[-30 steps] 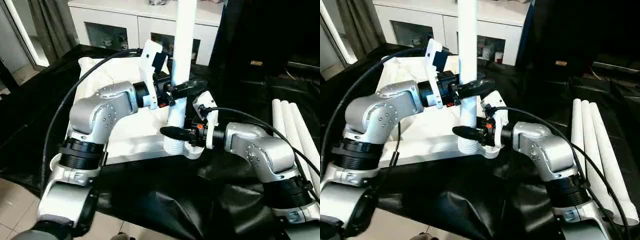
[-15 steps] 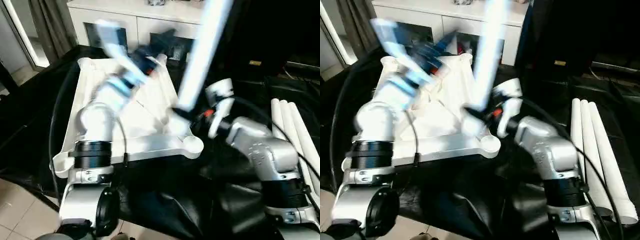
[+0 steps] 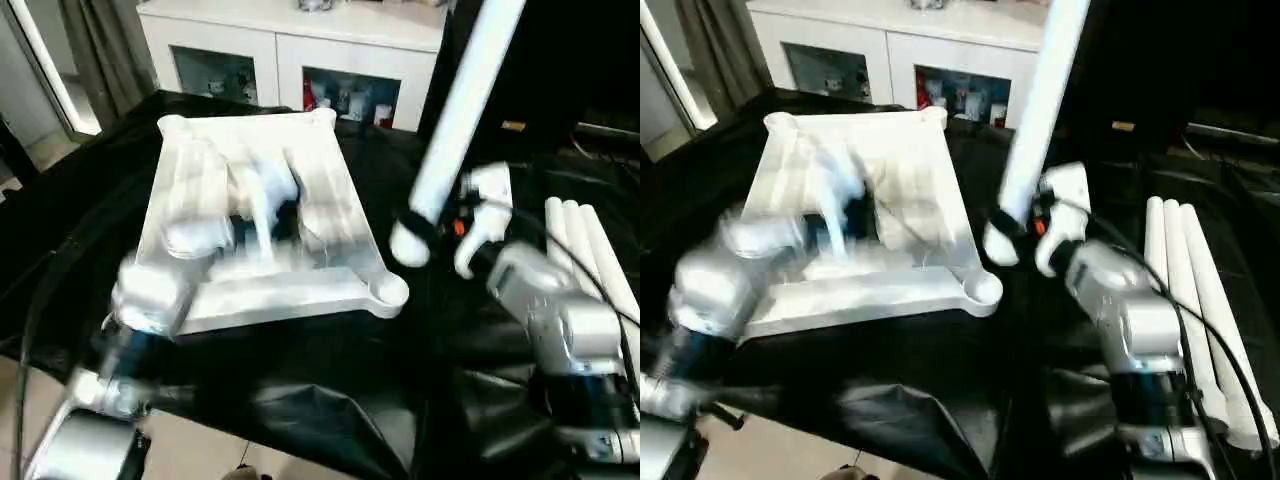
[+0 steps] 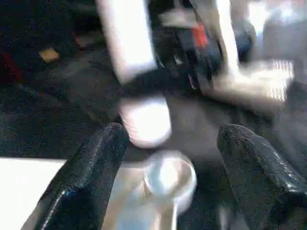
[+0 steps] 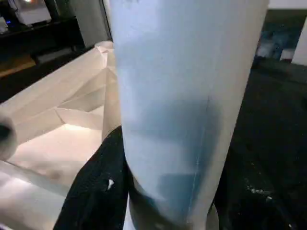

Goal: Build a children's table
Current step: Pick table leg

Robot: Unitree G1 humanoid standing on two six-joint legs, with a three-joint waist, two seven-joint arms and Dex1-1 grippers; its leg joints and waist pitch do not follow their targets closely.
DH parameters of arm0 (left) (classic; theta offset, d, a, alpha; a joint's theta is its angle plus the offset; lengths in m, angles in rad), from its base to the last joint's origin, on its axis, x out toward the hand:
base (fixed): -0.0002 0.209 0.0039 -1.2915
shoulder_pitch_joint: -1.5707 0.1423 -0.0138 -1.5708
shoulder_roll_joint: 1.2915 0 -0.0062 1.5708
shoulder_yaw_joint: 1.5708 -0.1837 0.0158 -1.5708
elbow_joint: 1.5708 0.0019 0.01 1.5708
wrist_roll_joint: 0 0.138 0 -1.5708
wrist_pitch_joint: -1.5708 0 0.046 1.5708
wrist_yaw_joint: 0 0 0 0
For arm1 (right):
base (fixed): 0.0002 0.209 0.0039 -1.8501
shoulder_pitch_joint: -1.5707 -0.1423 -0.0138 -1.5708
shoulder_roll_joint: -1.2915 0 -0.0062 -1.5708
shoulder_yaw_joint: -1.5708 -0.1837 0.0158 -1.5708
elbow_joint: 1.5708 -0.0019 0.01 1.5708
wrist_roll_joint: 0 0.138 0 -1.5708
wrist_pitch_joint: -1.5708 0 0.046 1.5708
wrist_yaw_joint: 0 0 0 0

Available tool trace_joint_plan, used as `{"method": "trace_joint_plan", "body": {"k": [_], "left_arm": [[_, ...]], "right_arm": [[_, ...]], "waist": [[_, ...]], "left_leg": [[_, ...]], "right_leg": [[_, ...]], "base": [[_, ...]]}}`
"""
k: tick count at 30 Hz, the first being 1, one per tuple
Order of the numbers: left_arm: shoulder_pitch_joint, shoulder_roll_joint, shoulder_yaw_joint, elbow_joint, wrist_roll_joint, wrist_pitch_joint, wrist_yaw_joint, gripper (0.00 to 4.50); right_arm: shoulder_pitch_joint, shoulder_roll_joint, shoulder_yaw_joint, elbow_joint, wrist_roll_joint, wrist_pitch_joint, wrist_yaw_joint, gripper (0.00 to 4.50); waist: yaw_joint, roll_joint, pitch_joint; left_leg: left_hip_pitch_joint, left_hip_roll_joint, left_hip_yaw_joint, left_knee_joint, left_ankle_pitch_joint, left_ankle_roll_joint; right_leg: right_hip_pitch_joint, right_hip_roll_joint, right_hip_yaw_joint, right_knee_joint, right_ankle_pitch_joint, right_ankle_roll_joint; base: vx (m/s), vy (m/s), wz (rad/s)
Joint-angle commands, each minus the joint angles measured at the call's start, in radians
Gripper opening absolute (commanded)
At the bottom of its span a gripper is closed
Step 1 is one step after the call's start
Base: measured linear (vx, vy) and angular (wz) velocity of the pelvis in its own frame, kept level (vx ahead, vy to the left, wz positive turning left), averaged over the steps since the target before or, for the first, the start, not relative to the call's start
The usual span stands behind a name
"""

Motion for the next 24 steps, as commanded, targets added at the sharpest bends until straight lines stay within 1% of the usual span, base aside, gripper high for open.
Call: {"method": "trace_joint_plan", "body": {"k": [1, 3, 4, 5, 6, 7, 8, 9, 10, 12, 13, 14, 15, 16, 17, 18, 19, 20, 21, 22, 24], "left_arm": [[0.017, 0.012, -0.059, 0.027, 0.067, -0.02, 0.003, 3.55], [0.022, 0.007, -0.077, 0.042, 0.079, -0.003, 0.015, 3.55], [0.022, 0.007, -0.077, 0.042, 0.079, -0.003, 0.015, 3.38], [0.019, 0.006, -0.086, 0.054, 0.09, 0.008, 0.019, 3.27], [0.017, 0.007, -0.094, 0.064, 0.097, 0.017, 0.019, 3.27], [0.017, 0.007, -0.094, 0.064, 0.097, 0.017, 0.019, 3.21], [0.013, 0.008, -0.099, 0.076, 0.11, 0.035, 0.017, 3.21], [0.001, 0.011, -0.112, 0.107, 0.139, 0.062, 0.021, 3.0], [-0.001, 0.011, -0.114, 0.113, 0.144, 0.063, 0.022, 2.88], [-0.012, 0.009, -0.12, 0.14, 0.164, 0.065, 0.037, 2.8], [-0.018, 0.007, -0.121, 0.152, 0.17, 0.067, 0.046, 2.8], [-0.024, 0.004, -0.123, 0.168, 0.18, 0.066, 0.054, 2.7], [-0.028, 0.002, -0.124, 0.181, 0.187, 0.069, 0.061, 2.55], [-0.031, 0.002, -0.126, 0.19, 0.192, 0.078, 0.062, 2.55], [-0.035, 0.0, -0.129, 0.202, 0.198, 0.089, 0.07, 2.43], [-0.036, -0.001, -0.127, 0.206, 0.202, 0.093, 0.074, 2.34], [-0.037, -0.005, -0.125, 0.21, 0.204, 0.097, 0.079, 2.34], [-0.038, -0.007, -0.123, 0.214, 0.205, 0.099, 0.082, 2.08], [-0.041, -0.01, -0.12, 0.22, 0.207, 0.1, 0.081, 1.97], [-0.043, -0.01, -0.121, 0.224, 0.211, 0.099, 0.077, 1.97], [-0.044, -0.011, -0.122, 0.23, 0.217, 0.099, 0.072, 1.9]], "right_arm": [[0.035, 0.005, 0.019, -0.055, -0.013, -0.001, -0.018, 1.89], [0.06, 0.013, 0.03, -0.075, -0.019, 0.0, -0.028, 1.89], [0.06, 0.013, 0.03, -0.075, -0.019, 0.0, -0.028, 1.89], [0.07, 0.015, 0.039, -0.081, -0.026, -0.004, -0.033, 1.89], [0.075, 0.016, 0.046, -0.084, -0.031, -0.008, -0.036, 1.89], [0.075, 0.016, 0.046, -0.084, -0.031, -0.008, -0.036, 1.89], [0.08, 0.018, 0.052, -0.087, -0.035, -0.011, -0.038, 1.89], [0.084, 0.02, 0.057, -0.093, -0.039, -0.014, -0.039, 1.89], [0.084, 0.02, 0.057, -0.094, -0.04, -0.014, -0.039, 1.89], [0.086, 0.021, 0.058, -0.099, -0.041, -0.014, -0.04, 1.89], [0.088, 0.021, 0.058, -0.102, -0.042, -0.013, -0.041, 1.89], [0.091, 0.019, 0.059, -0.107, -0.042, -0.012, -0.043, 1.89], [0.094, 0.017, 0.061, -0.112, -0.043, -0.012, -0.044, 1.89], [0.095, 0.015, 0.063, -0.115, -0.044, -0.011, -0.045, 1.89], [0.098, 0.015, 0.065, -0.119, -0.046, -0.01, -0.046, 1.89], [0.099, 0.015, 0.065, -0.121, -0.047, -0.01, -0.046, 1.89], [0.1, 0.015, 0.065, -0.123, -0.049, -0.01, -0.045, 1.89], [0.101, 0.015, 0.065, -0.124, -0.05, -0.01, -0.045, 1.89], [0.1, 0.014, 0.067, -0.124, -0.051, -0.011, -0.043, 1.89], [0.101, 0.012, 0.068, -0.124, -0.051, -0.012, -0.042, 1.89], [0.102, 0.011, 0.069, -0.125, -0.052, -0.012, -0.041, 1.89]], "waist": [[-0.006, 0.006, -0.07], [-0.008, 0.011, -0.071], [-0.009, 0.009, -0.071], [-0.01, 0.01, -0.072], [-0.01, 0.014, -0.071], [-0.013, 0.01, -0.071], [-0.015, 0.009, -0.071], [-0.018, 0.019, -0.07], [-0.02, 0.016, -0.07], [-0.022, 0.016, -0.072], [-0.024, 0.019, -0.073], [-0.023, 0.022, -0.074], [-0.024, 0.02, -0.074], [-0.024, 0.022, -0.075], [-0.024, 0.024, -0.074], [-0.025, 0.023, -0.074], [-0.026, 0.025, -0.073], [-0.026, 0.024, -0.073], [-0.025, 0.024, -0.072], [-0.025, 0.025, -0.072], [-0.025, 0.023, -0.073]], "left_leg": [[0.023, 0.037, -0.021, -0.076, -0.169, -0.042], [0.024, 0.036, -0.022, -0.076, -0.18, -0.049], [0.024, 0.035, -0.021, -0.077, -0.184, -0.049], [0.023, 0.035, -0.023, -0.077, -0.187, -0.052], [0.024, 0.035, -0.024, -0.077, -0.19, -0.053], [0.023, 0.034, -0.023, -0.077, -0.195, -0.051], [0.021, 0.033, -0.023, -0.077, -0.191, -0.048], [0.022, 0.032, -0.023, -0.076, -0.197, -0.047], [0.023, 0.032, -0.023, -0.076, -0.2, -0.046], [0.02, 0.031, -0.025, -0.075, -0.189, -0.041], [0.019, 0.031, -0.025, -0.074, -0.178, -0.037], [0.019, 0.032, -0.025, -0.073, -0.174, -0.037], [0.018, 0.031, -0.025, -0.072, -0.167, -0.032], [0.019, 0.031, -0.024, -0.071, -0.159, -0.027], [0.019, 0.031, -0.024, -0.071, -0.161, -0.023], [0.018, 0.03, -0.024, -0.071, -0.162, -0.022], [0.019, 0.031, -0.024, -0.071, -0.172, -0.023], [0.019, 0.031, -0.024, -0.071, -0.175, -0.023], [0.019, 0.031, -0.024, -0.072, -0.181, -0.023], [0.019, 0.032, -0.025, -0.073, -0.187, -0.024], [0.019, 0.032, -0.025, -0.072, -0.183, -0.023]], "right_leg": [[0.051, -0.072, 0.049, -0.078, -0.157, -0.161], [0.049, -0.073, 0.049, -0.079, -0.176, -0.163], [0.049, -0.071, 0.049, -0.081, -0.181, -0.163], [0.05, -0.071, 0.048, -0.08, -0.176, -0.167], [0.049, -0.072, 0.048, -0.08, -0.177, -0.169], [0.05, -0.071, 0.048, -0.081, -0.176, -0.172], [0.051, -0.071, 0.048, -0.08, -0.173, -0.174], [0.048, -0.07, 0.048, -0.083, -0.18, -0.172], [0.049, -0.069, 0.048, -0.083, -0.182, -0.171], [0.053, -0.071, 0.048, -0.081, -0.173, -0.173], [0.054, -0.071, 0.048, -0.081, -0.157, -0.179], [0.053, -0.07, 0.048, -0.079, -0.145, -0.183], [0.055, -0.07, 0.048, -0.078, -0.129, -0.188], [0.055, -0.07, 0.048, -0.077, -0.117, -0.191], [0.054, -0.07, 0.047, -0.078, -0.119, -0.195], [0.054, -0.07, 0.047, -0.078, -0.122, -0.195], [0.054, -0.071, 0.047, -0.08, -0.138, -0.197], [0.054, -0.071, 0.047, -0.081, -0.146, -0.197], [0.053, -0.072, 0.047, -0.083, -0.16, -0.197], [0.052, -0.072, 0.047, -0.084, -0.173, -0.195], [0.053, -0.072, 0.048, -0.084, -0.171, -0.191]], "base": [[0.0, 0.0, 0.0], [0.0, 0.0, 0.0], [0.0, 0.0, 0.0], [0.0, 0.0, 0.0], [0.0, 0.0, 0.0], [0.0, 0.0, 0.0], [0.0, 0.0, 0.0], [0.0, 0.0, 0.0], [0.0, 0.0, 0.0], [0.0, 0.0, 0.0], [0.0, 0.0, 0.0], [0.0, 0.0, 0.0], [0.0, 0.0, 0.0], [0.0, 0.0, 0.0], [0.0, 0.0, 0.0], [0.0, 0.0, 0.0], [0.0, 0.0, 0.0], [0.0, 0.0, 0.0], [0.0, 0.0, 0.0], [0.0, 0.0, 0.0], [0.0, 0.0, 0.0]]}}
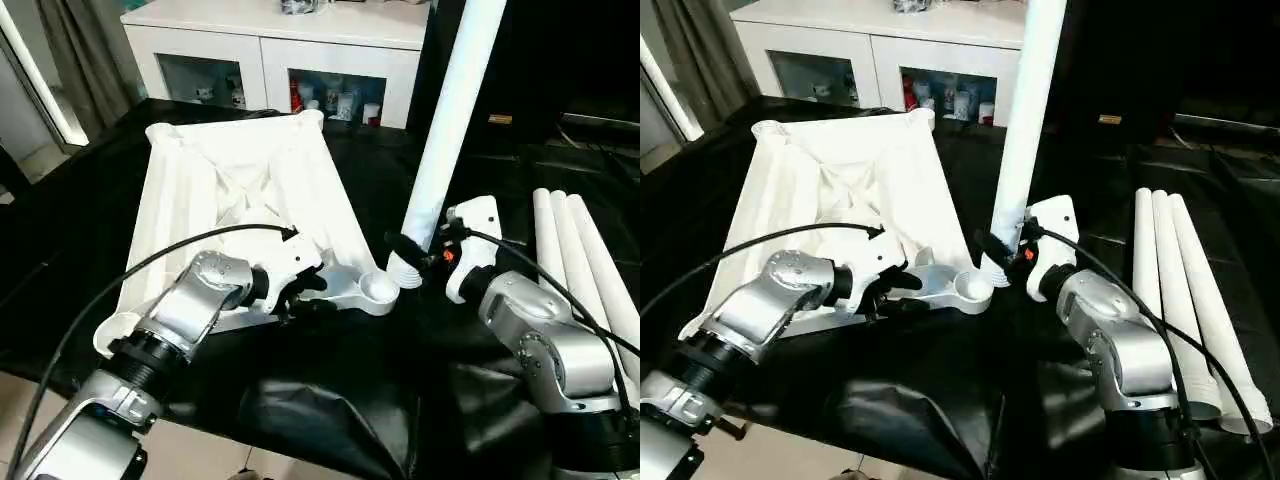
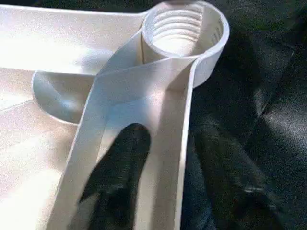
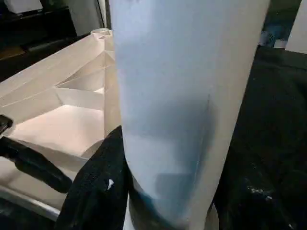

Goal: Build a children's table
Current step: Pick table leg, then insert table leg to table base

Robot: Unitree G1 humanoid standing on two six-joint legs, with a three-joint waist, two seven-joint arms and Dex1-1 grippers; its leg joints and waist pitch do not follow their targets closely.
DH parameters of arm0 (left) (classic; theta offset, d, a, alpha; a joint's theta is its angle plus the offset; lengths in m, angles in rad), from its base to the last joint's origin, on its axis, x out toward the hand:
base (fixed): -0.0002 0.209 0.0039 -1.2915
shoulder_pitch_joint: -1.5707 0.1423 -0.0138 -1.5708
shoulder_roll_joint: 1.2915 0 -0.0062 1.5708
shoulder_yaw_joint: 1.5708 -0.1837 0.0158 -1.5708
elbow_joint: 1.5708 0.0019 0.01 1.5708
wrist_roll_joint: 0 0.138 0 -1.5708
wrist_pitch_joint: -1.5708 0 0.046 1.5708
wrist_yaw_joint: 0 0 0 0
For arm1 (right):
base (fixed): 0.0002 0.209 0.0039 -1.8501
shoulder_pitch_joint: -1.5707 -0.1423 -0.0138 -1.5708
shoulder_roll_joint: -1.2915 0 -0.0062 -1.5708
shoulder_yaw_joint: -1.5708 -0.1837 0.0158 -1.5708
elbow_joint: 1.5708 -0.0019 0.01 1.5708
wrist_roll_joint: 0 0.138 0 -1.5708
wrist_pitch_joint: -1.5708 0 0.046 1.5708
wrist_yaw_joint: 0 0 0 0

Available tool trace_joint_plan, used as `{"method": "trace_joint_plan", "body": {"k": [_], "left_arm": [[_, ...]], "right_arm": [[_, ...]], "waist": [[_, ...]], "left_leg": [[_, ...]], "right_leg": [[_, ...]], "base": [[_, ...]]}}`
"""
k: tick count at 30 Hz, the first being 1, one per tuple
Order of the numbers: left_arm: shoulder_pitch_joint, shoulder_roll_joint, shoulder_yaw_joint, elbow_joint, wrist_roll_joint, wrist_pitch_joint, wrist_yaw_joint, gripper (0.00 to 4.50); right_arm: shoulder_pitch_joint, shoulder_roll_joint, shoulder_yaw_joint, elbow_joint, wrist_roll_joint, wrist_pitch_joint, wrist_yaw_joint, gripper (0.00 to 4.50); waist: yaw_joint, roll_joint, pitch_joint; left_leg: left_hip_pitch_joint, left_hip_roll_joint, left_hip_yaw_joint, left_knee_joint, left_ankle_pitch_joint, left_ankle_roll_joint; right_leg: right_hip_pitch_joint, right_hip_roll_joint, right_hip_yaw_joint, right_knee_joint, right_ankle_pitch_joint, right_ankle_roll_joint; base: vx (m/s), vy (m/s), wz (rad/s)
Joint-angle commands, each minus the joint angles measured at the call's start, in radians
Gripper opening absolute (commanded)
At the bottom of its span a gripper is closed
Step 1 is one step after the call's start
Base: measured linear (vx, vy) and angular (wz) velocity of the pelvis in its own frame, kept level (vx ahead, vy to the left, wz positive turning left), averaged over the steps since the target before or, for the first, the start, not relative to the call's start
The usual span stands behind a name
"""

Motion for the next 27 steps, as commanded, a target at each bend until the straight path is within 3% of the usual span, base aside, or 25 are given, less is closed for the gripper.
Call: {"method": "trace_joint_plan", "body": {"k": [1, 3, 4, 5, 13, 16, 18, 21, 23, 27], "left_arm": [[-0.022, 0.003, -0.005, 0.01, 0.014, 0.007, -0.007, 1.63], [-0.022, 0.005, -0.006, 0.009, 0.016, 0.011, -0.015, 1.5], [-0.021, 0.006, -0.005, 0.009, 0.018, 0.012, -0.015, 1.5], [-0.021, 0.007, -0.004, 0.011, 0.019, 0.013, -0.015, 1.5], [-0.019, 0.012, -0.005, 0.028, 0.039, 0.009, -0.023, 0.62], [-0.016, 0.015, -0.013, 0.028, 0.045, 0.008, -0.029, 0.62], [-0.014, 0.017, -0.018, 0.03, 0.05, 0.006, -0.032, 0.23], [-0.013, 0.017, -0.023, 0.036, 0.057, 0.003, -0.036, 0.27], [-0.013, 0.016, -0.022, 0.037, 0.059, 0.003, -0.036, 0.06], [-0.016, 0.006, -0.007, 0.043, 0.056, 0.0, -0.026, 0.01]], "right_arm": [[0.006, -0.008, 0.002, -0.032, -0.009, -0.009, -0.001, 1.89], [0.007, -0.009, 0.003, -0.034, -0.009, -0.008, -0.001, 1.89], [0.007, -0.009, 0.004, -0.034, -0.01, -0.008, 0.0, 1.89], [0.006, -0.01, 0.005, -0.033, -0.01, -0.008, 0.001, 1.89], [-0.004, -0.014, 0.014, -0.021, -0.011, -0.013, 0.011, 1.89], [-0.008, -0.015, 0.016, -0.018, -0.011, -0.014, 0.014, 1.89], [-0.01, -0.017, 0.018, -0.017, -0.011, -0.015, 0.015, 1.89], [-0.012, -0.02, 0.02, -0.015, -0.009, -0.014, 0.019, 1.89], [-0.012, -0.02, 0.021, -0.016, -0.009, -0.014, 0.02, 1.89], [-0.021, -0.019, 0.023, -0.018, 0.0, -0.004, 0.034, 1.89]], "waist": [[0.0, 0.003, -0.072], [0.001, 0.004, -0.073], [0.0, -0.002, -0.073], [0.001, 0.001, -0.073], [0.0, -0.002, -0.07], [0.0, -0.002, -0.071], [0.0, 0.0, -0.071], [-0.001, -0.001, -0.072], [-0.003, -0.001, -0.072], [-0.005, -0.001, -0.071]], "left_leg": [[0.019, 0.032, -0.024, -0.072, -0.184, -0.021], [0.018, 0.033, -0.025, -0.072, -0.178, -0.02], [0.017, 0.033, -0.024, -0.072, -0.176, -0.019], [0.017, 0.033, -0.024, -0.071, -0.173, -0.017], [0.018, 0.034, -0.025, -0.073, -0.188, -0.018], [0.017, 0.033, -0.024, -0.073, -0.185, -0.016], [0.018, 0.033, -0.025, -0.073, -0.185, -0.016], [0.015, 0.033, -0.025, -0.073, -0.169, -0.012], [0.016, 0.033, -0.024, -0.072, -0.169, -0.011], [0.016, 0.032, -0.024, -0.072, -0.179, -0.008]], "right_leg": [[0.051, -0.071, 0.047, -0.084, -0.176, -0.19], [0.052, -0.072, 0.047, -0.082, -0.165, -0.192], [0.052, -0.072, 0.047, -0.082, -0.161, -0.193], [0.052, -0.073, 0.047, -0.082, -0.16, -0.195], [0.05, -0.073, 0.047, -0.086, -0.202, -0.184], [0.05, -0.073, 0.048, -0.086, -0.197, -0.185], [0.049, -0.073, 0.048, -0.086, -0.198, -0.184], [0.052, -0.073, 0.047, -0.083, -0.171, -0.19], [0.052, -0.073, 0.047, -0.082, -0.158, -0.194], [0.052, -0.074, 0.047, -0.086, -0.186, -0.194]], "base": [[0.0, 0.0, 0.0], [0.0, 0.0, 0.0], [0.0, 0.0, 0.0], [0.0, 0.0, 0.0], [0.0, 0.0, 0.0], [0.0, 0.0, 0.0], [0.0, 0.0, 0.0], [0.0, 0.0, 0.0], [0.0, 0.0, 0.0], [0.0, 0.0, 0.0]]}}
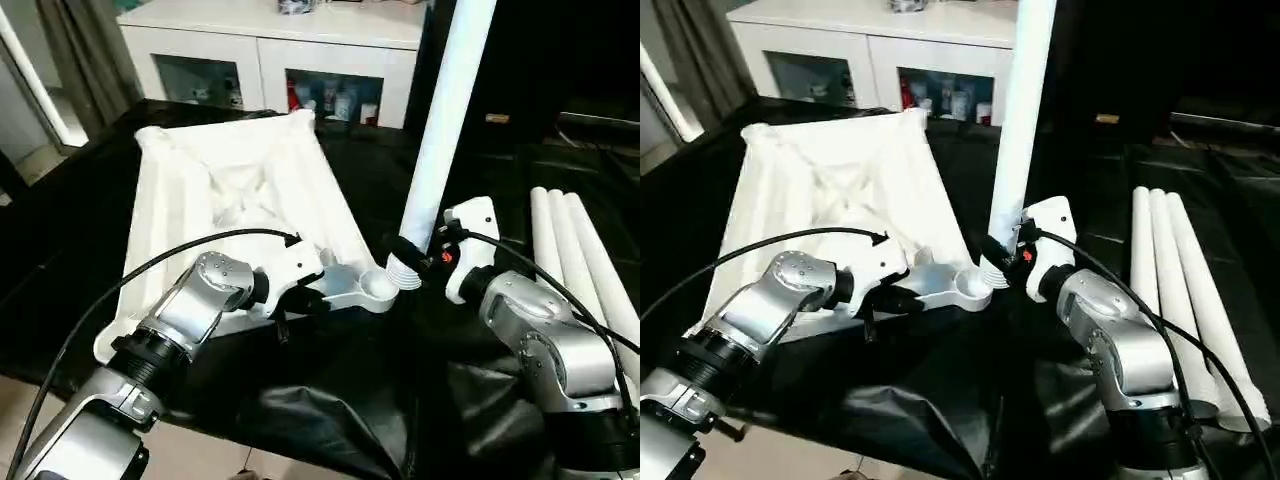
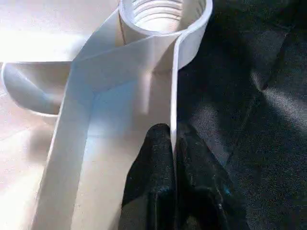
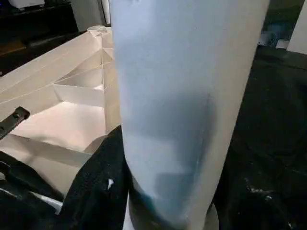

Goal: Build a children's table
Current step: Insert table leg to table base

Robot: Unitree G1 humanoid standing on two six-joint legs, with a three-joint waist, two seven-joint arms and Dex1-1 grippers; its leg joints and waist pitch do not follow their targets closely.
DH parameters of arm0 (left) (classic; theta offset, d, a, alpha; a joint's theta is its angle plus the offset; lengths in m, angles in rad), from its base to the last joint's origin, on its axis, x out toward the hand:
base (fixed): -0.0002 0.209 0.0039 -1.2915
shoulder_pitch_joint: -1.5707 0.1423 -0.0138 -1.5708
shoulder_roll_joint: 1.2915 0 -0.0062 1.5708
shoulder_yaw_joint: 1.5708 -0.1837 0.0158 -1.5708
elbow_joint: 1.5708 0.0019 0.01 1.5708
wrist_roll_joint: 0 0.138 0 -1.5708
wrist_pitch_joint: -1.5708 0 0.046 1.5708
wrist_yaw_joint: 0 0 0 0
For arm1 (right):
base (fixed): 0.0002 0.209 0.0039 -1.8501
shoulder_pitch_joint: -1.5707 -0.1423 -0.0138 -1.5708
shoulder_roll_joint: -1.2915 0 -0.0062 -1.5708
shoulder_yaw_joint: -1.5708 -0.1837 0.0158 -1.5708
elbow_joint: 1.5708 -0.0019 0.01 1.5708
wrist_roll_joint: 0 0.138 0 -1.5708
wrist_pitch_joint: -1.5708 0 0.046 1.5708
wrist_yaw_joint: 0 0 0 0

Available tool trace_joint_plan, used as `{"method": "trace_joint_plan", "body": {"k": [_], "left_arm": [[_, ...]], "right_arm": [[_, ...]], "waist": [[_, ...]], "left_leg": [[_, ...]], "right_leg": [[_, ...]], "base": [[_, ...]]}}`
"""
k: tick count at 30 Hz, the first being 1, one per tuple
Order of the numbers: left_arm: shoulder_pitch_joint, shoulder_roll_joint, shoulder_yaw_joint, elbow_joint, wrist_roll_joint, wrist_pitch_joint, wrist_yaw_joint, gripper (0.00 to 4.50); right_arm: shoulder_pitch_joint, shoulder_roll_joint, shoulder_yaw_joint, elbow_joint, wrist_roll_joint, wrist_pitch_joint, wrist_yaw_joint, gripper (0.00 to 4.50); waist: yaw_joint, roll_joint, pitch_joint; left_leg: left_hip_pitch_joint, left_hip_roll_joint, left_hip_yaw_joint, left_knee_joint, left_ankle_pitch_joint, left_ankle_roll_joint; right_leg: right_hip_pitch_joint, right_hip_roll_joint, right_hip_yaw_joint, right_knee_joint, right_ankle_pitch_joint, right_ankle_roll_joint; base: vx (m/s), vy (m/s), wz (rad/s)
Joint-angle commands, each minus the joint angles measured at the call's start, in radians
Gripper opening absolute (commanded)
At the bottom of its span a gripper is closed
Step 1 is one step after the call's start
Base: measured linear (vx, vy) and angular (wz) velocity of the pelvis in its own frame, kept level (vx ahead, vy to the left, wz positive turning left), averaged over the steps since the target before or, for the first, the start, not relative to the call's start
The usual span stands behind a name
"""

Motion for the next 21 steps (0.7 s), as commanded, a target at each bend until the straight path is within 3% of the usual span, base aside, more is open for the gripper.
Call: {"method": "trace_joint_plan", "body": {"k": [1, 9, 20, 21], "left_arm": [[-0.006, 0.002, 0.018, 0.021, 0.01, 0.007, 0.019, 0.0], [0.002, -0.01, 0.046, 0.042, -0.004, -0.056, 0.025, 0.0], [0.062, -0.006, 0.073, 0.018, -0.02, -0.125, 0.019, 0.0], [0.066, -0.005, 0.074, 0.019, -0.017, -0.128, 0.018, 0.0]], "right_arm": [[-0.018, -0.002, 0.011, -0.018, 0.008, 0.004, 0.018, 1.89], [-0.039, -0.031, 0.034, -0.03, 0.065, 0.079, 0.105, 1.89], [-0.116, 0.011, 0.093, 0.148, -0.002, 0.024, 0.1, 1.89], [-0.123, 0.013, 0.097, 0.164, -0.009, 0.02, 0.101, 1.89]], "waist": [[0.002, -0.002, -0.07], [0.002, -0.005, -0.071], [-0.008, -0.009, -0.073], [-0.009, -0.014, -0.072]], "left_leg": [[0.016, 0.032, -0.024, -0.072, -0.181, -0.009], [0.015, 0.034, -0.024, -0.071, -0.173, 0.003], [0.013, 0.035, -0.023, -0.069, -0.151, 0.005], [0.012, 0.035, -0.023, -0.07, -0.152, 0.007]], "right_leg": [[0.052, -0.074, 0.047, -0.085, -0.193, -0.193], [0.053, -0.074, 0.047, -0.086, -0.189, -0.196], [0.051, -0.075, 0.046, -0.079, -0.157, -0.213], [0.052, -0.075, 0.047, -0.08, -0.16, -0.212]], "base": [[0.0, 0.0, 0.0], [0.0, 0.0, 0.0], [0.0, 0.0, 0.0], [0.0, 0.0, 0.0]]}}
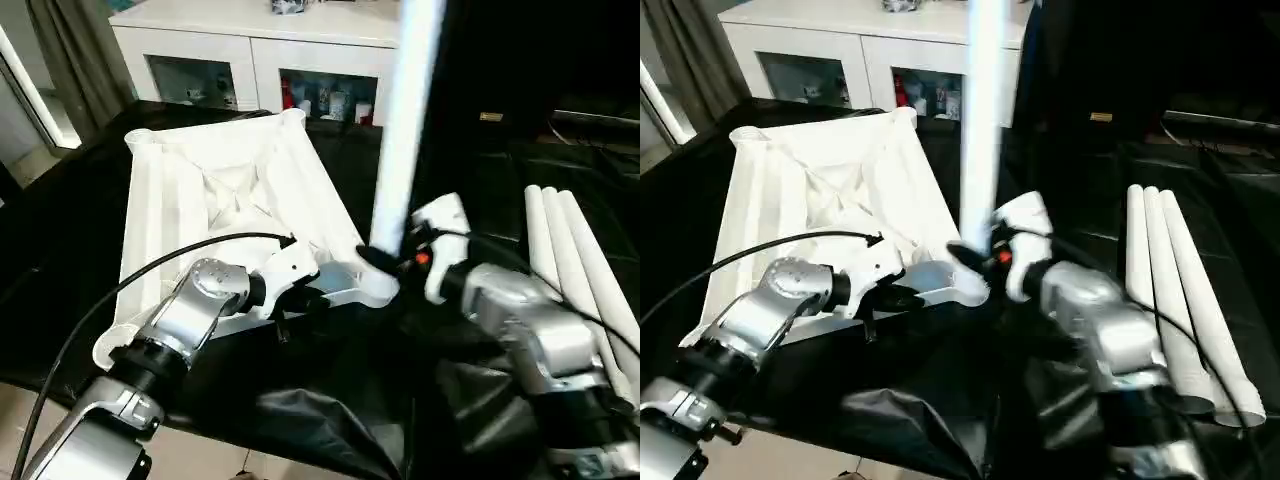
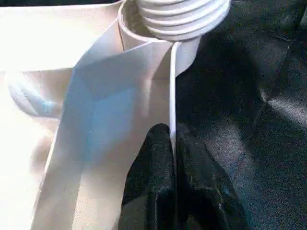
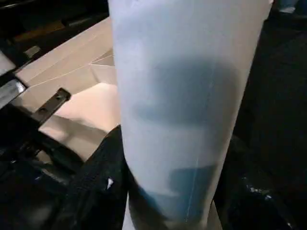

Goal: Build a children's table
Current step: Insert table leg to table base

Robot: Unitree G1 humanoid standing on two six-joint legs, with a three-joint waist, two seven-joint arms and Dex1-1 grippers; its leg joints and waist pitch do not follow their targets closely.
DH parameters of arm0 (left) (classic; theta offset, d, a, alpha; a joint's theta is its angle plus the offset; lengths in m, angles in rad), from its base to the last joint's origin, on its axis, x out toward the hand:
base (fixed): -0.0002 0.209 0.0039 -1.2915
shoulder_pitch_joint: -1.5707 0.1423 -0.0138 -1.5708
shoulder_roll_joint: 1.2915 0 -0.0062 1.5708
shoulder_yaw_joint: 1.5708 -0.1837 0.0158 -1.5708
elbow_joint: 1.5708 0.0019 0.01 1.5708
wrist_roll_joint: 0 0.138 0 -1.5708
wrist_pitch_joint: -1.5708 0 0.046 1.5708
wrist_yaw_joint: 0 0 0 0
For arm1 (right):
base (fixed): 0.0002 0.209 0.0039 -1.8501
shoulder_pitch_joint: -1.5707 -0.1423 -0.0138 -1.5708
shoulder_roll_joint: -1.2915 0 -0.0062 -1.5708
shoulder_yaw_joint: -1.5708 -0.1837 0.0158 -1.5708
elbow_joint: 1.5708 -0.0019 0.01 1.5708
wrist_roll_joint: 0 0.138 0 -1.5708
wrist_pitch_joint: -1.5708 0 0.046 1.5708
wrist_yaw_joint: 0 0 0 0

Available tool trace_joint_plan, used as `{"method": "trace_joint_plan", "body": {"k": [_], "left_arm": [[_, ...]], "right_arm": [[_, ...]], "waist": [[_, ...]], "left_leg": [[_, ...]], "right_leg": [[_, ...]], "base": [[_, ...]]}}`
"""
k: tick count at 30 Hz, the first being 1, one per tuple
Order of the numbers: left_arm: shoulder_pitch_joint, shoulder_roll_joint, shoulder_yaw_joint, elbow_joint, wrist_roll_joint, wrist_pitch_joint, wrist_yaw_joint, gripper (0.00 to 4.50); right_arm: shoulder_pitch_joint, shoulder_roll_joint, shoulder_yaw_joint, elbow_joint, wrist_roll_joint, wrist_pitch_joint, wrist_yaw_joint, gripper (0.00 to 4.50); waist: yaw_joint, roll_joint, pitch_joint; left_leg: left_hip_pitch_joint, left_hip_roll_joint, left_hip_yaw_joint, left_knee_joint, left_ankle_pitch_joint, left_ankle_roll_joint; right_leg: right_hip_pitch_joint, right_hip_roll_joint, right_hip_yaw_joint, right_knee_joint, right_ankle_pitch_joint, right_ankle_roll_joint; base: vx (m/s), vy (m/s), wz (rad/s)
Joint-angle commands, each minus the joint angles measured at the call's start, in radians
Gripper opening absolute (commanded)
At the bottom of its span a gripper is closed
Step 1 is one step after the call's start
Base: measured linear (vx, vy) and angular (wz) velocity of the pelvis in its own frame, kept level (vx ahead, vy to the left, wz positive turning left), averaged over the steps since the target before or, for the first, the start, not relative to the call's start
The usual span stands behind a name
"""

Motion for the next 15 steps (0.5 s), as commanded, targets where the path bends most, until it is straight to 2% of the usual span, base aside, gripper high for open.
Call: {"method": "trace_joint_plan", "body": {"k": [1, 6, 11, 15], "left_arm": [[0.02, 0.008, 0.02, -0.008, -0.008, -0.018, 0.005, 0.0], [0.021, 0.009, 0.03, -0.002, -0.003, -0.028, 0.008, 0.0], [0.018, 0.007, 0.038, 0.004, -0.007, -0.033, 0.007, 0.0], [0.013, 0.002, 0.046, 0.012, -0.008, -0.036, 0.008, 0.0]], "right_arm": [[-0.019, 0.005, 0.01, 0.031, -0.017, -0.011, -0.004, 1.89], [-0.046, 0.003, 0.011, 0.081, -0.025, -0.02, 0.003, 1.89], [-0.073, 0.017, -0.009, 0.152, -0.021, -0.049, 0.012, 1.89], [-0.087, 0.039, -0.032, 0.198, 0.001, -0.066, 0.016, 1.89]], "waist": [[0.005, -0.013, -0.071], [0.005, -0.013, -0.071], [0.005, -0.012, -0.072], [0.002, -0.012, -0.069]], "left_leg": [[0.013, 0.034, -0.023, -0.07, -0.154, 0.007], [0.014, 0.034, -0.022, -0.069, -0.149, 0.008], [0.015, 0.034, -0.021, -0.069, -0.149, 0.009], [0.014, 0.033, -0.021, -0.069, -0.167, 0.009]], "right_leg": [[0.053, -0.076, 0.046, -0.079, -0.17, -0.211], [0.053, -0.077, 0.047, -0.081, -0.187, -0.204], [0.052, -0.076, 0.047, -0.079, -0.175, -0.21], [0.052, -0.078, 0.047, -0.083, -0.204, -0.209]], "base": [[0.0, 0.0, 0.0], [0.0, 0.0, 0.0], [0.0, 0.0, 0.0], [0.0, 0.0, 0.0]]}}
